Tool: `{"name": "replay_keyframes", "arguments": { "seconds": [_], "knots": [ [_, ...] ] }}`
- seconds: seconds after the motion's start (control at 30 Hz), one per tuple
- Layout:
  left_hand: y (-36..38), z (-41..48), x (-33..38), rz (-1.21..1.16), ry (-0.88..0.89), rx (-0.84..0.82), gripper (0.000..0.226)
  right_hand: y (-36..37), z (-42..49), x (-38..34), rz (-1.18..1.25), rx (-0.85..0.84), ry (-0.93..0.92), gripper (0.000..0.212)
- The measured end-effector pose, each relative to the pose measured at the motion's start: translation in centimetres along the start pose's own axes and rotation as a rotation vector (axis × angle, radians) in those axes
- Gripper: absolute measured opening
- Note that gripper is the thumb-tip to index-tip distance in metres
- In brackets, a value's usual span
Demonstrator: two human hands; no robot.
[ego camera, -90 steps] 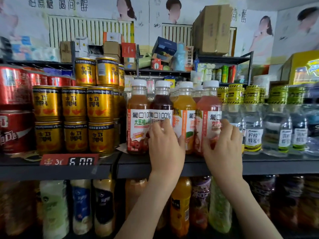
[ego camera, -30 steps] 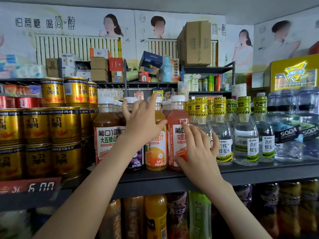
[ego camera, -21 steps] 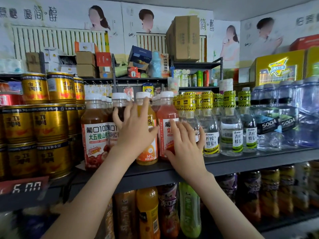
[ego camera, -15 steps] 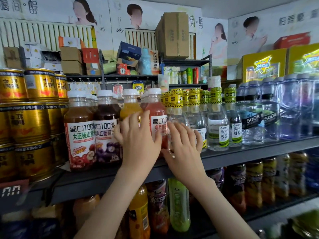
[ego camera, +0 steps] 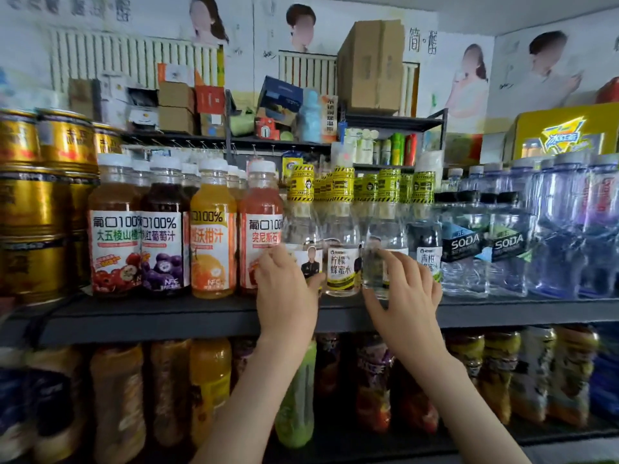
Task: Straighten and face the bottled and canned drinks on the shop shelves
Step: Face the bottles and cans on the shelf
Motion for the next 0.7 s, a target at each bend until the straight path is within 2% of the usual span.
{"name": "replay_keyframes", "arguments": {
  "seconds": [0.23,0.33,0.43,0.57,0.7],
  "knots": [
    [0.8,0.2,0.2,0.033,-0.105,0.015,0.076,0.3,0.0,1.9,0.116,-0.103,-0.103,0.053],
    [1.1,0.1,0.2,0.033,-0.147,0.019,0.079,0.2,0.2,2.8,0.152,-0.148,-0.084,0.054],
    [1.2,-0.4,0.7,0.013,-0.162,0.079,0.08,-0.1,0.2,4.2,0.162,-0.114,-0.023,0.054],
    [1.5,-1.7,3.8,0.083,-0.038,0.218,0.078,-0.3,0.2,6.0,0.098,-0.032,0.059,0.056],
    [3.7,-2.9,8.2,0.042,0.244,0.266,0.06,-1.4,1.0,9.3,0.042,0.087,0.184,0.062]
  ]
}}
Point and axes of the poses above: each hand's wrist, its own z-axis towards the middle knuckle, its own y-axis out of the palm, x = y × z, the point moved 8 cm from there along z, towards the middle knuckle, and after that the axes turned 5 degrees about -z, right-handed, at the moved point
